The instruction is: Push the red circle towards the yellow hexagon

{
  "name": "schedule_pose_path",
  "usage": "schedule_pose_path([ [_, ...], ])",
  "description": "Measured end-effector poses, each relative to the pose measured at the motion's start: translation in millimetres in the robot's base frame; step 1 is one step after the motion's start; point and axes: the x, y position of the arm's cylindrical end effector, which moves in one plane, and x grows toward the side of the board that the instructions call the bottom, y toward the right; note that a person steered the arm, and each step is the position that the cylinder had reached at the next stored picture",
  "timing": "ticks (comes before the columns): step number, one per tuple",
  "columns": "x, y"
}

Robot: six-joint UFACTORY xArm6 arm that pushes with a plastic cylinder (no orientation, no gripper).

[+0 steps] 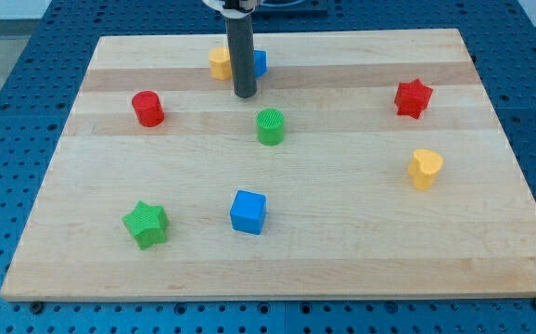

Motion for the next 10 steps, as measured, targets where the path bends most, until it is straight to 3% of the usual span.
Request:
schedule_pose_path([
  [4,0,-136],
  [5,0,-144],
  [7,66,-150],
  [8,66,-157],
  [9,66,-208],
  [10,84,-208],
])
